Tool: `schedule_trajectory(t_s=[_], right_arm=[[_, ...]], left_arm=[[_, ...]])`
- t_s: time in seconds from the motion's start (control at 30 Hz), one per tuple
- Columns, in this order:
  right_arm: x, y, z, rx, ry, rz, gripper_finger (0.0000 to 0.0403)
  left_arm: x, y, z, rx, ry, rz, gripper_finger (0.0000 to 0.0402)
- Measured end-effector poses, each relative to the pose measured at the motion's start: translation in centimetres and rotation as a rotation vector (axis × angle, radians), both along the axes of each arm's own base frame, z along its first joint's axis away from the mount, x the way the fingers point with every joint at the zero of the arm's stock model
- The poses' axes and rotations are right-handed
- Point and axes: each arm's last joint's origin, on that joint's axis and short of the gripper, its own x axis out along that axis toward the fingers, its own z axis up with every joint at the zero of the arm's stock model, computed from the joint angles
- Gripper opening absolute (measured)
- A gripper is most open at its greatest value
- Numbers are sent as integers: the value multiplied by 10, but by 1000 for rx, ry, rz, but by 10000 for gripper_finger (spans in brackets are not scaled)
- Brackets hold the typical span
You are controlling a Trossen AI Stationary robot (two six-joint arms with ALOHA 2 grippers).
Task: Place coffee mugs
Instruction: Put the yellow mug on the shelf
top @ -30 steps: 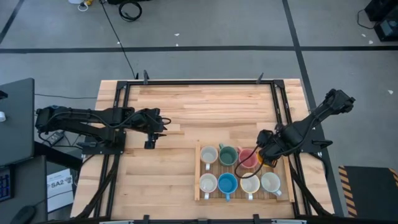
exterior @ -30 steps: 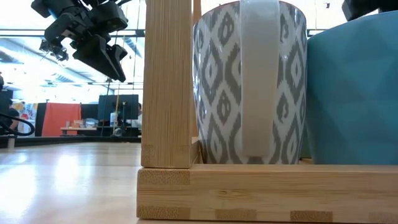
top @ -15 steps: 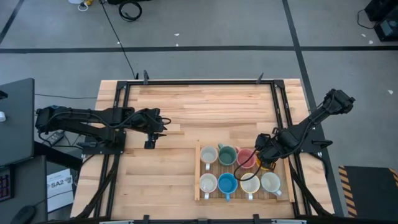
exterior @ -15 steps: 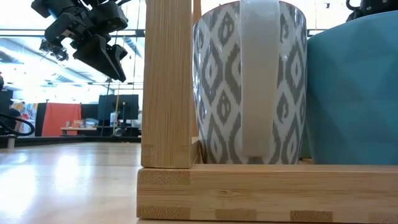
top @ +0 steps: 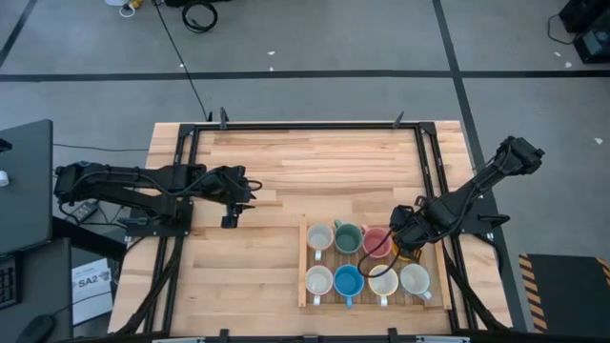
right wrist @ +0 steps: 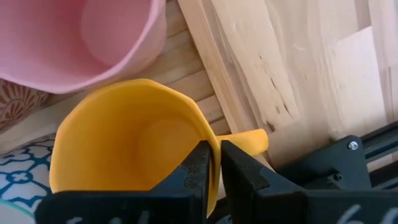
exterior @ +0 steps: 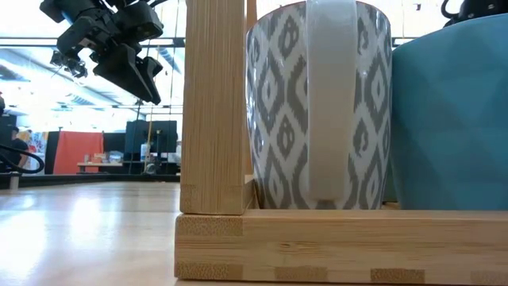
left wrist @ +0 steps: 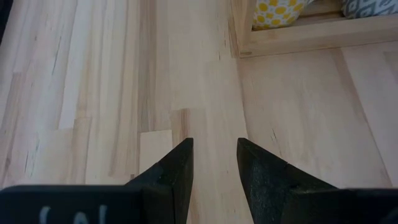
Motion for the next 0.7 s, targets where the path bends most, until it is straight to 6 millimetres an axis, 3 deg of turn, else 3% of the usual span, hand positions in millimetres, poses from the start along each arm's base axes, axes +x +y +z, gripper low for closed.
schedule_trajectory(t_s=[0.4,0.7], right_arm=[[0,0,0,11,8,12,45],[0,1,0,36,18,24,18]], left_arm=[[0,0,0,0,0,0,130],[0,0,0,0,0,0,130]])
